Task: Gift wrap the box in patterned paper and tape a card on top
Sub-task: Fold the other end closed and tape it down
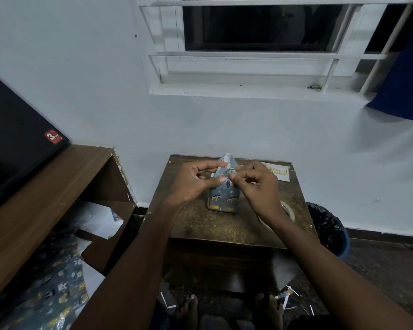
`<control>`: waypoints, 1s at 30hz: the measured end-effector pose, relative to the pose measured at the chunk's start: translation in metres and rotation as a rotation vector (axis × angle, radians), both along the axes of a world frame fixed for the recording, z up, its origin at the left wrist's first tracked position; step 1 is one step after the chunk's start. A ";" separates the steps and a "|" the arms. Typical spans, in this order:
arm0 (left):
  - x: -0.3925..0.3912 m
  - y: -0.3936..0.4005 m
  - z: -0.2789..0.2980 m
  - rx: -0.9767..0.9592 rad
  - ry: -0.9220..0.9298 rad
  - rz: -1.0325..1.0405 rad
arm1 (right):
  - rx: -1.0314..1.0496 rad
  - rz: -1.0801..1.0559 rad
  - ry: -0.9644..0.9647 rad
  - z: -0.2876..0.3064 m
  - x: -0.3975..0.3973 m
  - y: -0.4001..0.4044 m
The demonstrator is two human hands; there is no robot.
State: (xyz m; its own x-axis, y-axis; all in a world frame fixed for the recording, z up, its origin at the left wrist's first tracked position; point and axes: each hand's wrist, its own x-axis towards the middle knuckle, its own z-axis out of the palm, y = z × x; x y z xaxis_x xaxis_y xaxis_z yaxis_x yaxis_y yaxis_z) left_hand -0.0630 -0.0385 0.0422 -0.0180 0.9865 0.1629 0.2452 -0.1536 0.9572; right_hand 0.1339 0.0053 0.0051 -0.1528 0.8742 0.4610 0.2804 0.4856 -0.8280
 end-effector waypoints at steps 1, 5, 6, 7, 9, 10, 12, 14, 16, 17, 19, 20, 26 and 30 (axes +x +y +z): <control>0.001 0.000 0.000 0.000 -0.017 0.004 | -0.045 0.004 0.033 0.000 0.000 0.001; 0.001 0.003 -0.002 -0.014 -0.070 0.010 | -0.212 0.050 0.202 0.005 -0.001 0.002; 0.001 0.004 -0.003 -0.020 -0.070 0.017 | -0.259 0.057 0.243 0.006 -0.002 0.001; 0.001 0.004 -0.003 -0.024 -0.068 0.027 | -0.314 0.064 0.297 0.009 -0.004 0.000; 0.001 0.005 -0.003 -0.029 -0.078 0.038 | -0.434 0.080 0.423 0.011 -0.006 -0.003; 0.001 0.005 -0.003 -0.033 -0.092 0.037 | -0.474 0.090 0.461 0.012 -0.007 -0.003; 0.002 0.004 -0.002 -0.039 -0.123 0.036 | -0.504 0.112 0.478 0.012 -0.007 -0.002; 0.003 0.005 -0.003 -0.042 -0.147 0.026 | -0.533 0.123 0.501 0.012 -0.006 0.001; 0.004 0.005 -0.003 -0.040 -0.168 0.020 | -0.572 0.147 0.524 0.011 -0.006 0.004; 0.004 0.005 -0.003 -0.035 -0.180 0.022 | -0.581 0.170 0.523 0.011 -0.005 0.006; 0.005 0.006 -0.002 -0.026 -0.237 0.036 | -0.598 0.229 0.516 0.011 -0.004 0.008; 0.005 0.007 -0.003 -0.032 -0.279 0.053 | -0.605 0.255 0.505 0.011 -0.004 0.009; 0.005 0.024 -0.019 -0.164 -0.316 0.027 | -0.600 0.296 0.374 0.012 -0.003 0.009; 0.004 0.029 -0.027 -0.267 -0.266 -0.083 | -0.640 0.311 0.381 0.013 0.000 0.010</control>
